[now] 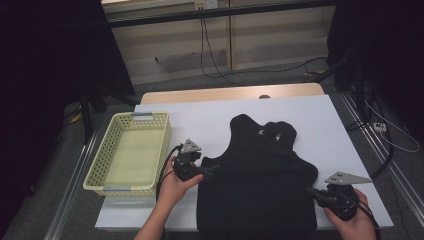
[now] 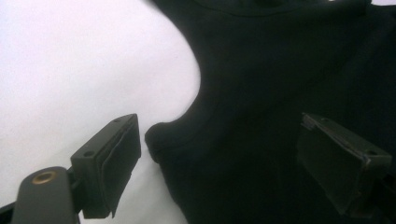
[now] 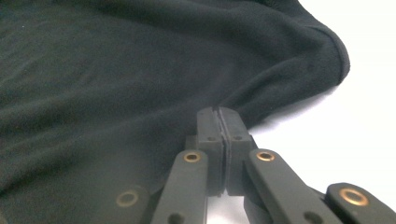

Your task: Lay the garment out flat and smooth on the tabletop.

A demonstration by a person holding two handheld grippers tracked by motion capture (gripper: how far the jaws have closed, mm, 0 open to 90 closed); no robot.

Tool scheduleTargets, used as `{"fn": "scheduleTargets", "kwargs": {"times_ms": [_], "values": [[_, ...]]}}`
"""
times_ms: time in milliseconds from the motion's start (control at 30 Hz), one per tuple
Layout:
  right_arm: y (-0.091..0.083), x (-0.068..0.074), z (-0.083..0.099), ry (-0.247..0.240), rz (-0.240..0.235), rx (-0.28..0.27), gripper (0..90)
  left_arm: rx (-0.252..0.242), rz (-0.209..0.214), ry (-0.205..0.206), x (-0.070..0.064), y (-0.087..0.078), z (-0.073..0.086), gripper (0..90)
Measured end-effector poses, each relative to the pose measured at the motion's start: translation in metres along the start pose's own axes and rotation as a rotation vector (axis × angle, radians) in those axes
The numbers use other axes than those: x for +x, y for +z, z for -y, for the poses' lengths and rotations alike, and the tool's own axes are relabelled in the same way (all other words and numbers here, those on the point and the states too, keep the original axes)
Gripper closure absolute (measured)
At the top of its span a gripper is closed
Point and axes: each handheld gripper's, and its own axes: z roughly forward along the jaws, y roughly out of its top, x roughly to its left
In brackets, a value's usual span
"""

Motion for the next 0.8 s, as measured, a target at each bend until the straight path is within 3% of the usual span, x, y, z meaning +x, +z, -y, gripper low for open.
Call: {"fn": "scheduleTargets", "kwargs": {"times_ms": [333,400,633,700,767,800], "values": [[-0.012,-0.003,0.0,-0.013,0.008,-0.021,90.0,0.002,0.016,-0.023,-0.001,0.001,0.0,15.4],[-0.016,-0.005,0.001,0.002,0.002,-0.025,90.0,0.001,0.02,-0.015,-0.001,0.0,-0.001,15.4],[-0.018,-0.004,0.002,-0.017,0.017,-0.044,90.0,-0.001,0.015,-0.012,-0.002,-0.002,-0.002,15.4],[-0.014,-0.001,0.001,-0.01,0.023,-0.051,82.7,0.002,0.014,-0.008,-0.002,-0.001,-0.002,15.4],[-0.008,0.001,0.001,-0.005,0.058,-0.049,61.1,0.003,0.011,-0.003,-0.002,-0.001,-0.002,15.4],[-0.004,0.001,0.0,0.014,0.076,-0.04,55.3,0.003,0.014,-0.002,-0.002,0.0,-0.001,15.4]]}}
